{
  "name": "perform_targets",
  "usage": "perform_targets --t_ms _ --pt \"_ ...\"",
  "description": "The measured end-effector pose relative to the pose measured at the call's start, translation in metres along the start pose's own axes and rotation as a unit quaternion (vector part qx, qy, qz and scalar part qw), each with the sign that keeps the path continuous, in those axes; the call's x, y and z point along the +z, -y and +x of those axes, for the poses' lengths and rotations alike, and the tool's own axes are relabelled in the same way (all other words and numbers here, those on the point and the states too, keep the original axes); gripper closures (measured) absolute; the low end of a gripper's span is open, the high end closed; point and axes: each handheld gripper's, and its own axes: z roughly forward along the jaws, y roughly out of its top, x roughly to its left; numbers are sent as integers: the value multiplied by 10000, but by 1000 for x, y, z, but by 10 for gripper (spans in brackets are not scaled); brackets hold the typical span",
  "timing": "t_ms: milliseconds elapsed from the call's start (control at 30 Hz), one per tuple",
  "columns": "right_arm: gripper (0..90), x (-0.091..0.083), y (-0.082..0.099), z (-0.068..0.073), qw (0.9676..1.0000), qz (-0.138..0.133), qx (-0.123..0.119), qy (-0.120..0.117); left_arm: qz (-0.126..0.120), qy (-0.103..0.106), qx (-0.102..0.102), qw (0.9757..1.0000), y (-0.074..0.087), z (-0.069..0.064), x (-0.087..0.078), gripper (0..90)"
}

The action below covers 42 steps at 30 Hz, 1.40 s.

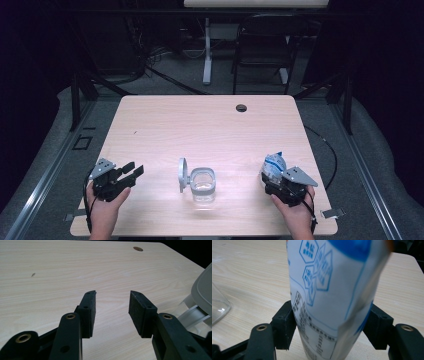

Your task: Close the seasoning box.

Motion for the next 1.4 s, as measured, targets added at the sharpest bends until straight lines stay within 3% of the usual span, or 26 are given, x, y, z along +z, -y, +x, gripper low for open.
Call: perform_targets --t_ms 1000,1200,1400 --pt "347 17 19 5 9995 246 -96 199 -15 -34 -57 10000 2 4 0 574" --pt "351 23 25 7 9985 455 -190 229 -18 -40 -67 10000 2 5 -1 575" --pt "387 23 26 7 9985 445 -162 261 -16 -46 -72 10000 2 5 0 574"
